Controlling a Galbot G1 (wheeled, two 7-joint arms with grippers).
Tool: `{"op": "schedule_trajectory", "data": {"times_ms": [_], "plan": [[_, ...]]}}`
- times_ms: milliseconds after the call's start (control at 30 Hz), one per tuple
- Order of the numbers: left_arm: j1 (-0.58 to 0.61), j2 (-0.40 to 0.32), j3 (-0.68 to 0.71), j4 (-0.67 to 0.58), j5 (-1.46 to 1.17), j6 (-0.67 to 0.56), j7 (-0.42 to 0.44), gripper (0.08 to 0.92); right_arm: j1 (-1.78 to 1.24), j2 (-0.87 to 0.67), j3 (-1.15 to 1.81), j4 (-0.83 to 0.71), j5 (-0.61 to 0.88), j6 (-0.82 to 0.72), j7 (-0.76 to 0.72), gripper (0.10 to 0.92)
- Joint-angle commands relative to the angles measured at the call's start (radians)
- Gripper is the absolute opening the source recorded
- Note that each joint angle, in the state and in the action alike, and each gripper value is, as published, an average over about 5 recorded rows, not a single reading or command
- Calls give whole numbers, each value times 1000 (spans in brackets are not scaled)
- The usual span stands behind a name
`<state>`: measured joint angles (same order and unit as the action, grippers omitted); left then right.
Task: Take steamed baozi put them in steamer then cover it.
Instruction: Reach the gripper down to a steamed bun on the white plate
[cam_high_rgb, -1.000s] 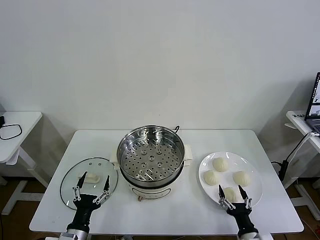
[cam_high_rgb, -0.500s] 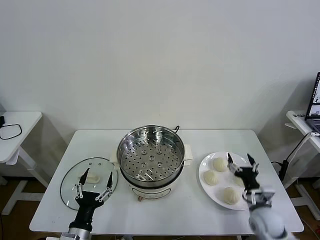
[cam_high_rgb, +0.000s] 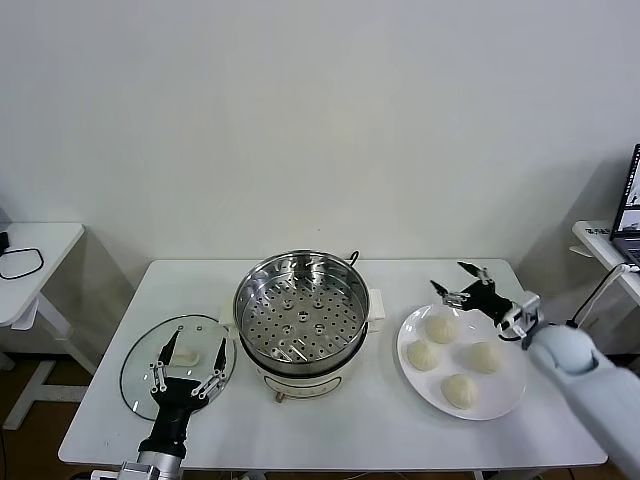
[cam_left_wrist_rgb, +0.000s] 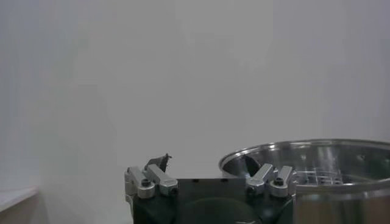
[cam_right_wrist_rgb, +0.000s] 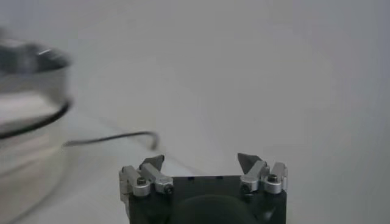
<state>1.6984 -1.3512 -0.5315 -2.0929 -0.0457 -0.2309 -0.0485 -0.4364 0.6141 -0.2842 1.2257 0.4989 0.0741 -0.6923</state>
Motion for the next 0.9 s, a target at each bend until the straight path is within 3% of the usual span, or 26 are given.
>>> {"op": "schedule_trajectory", "data": {"times_ms": [33,200,467,900], "plan": [[0,-3,0,-3,-1,6,-1,823,465,-9,-412,-217,-260,0,-535,823],[1,-6,-4,-6,-1,10,-3,823,536,68,-467,-264,-404,-2,-634,823],[7,-8,-16,-7,-1,15,-7,823,547,192,-482,-376,-564,53,-614,823],[21,-12,-32,-20,-3,13,-8,823,491,278,-469,-440,-597,74,-525,823]]}}
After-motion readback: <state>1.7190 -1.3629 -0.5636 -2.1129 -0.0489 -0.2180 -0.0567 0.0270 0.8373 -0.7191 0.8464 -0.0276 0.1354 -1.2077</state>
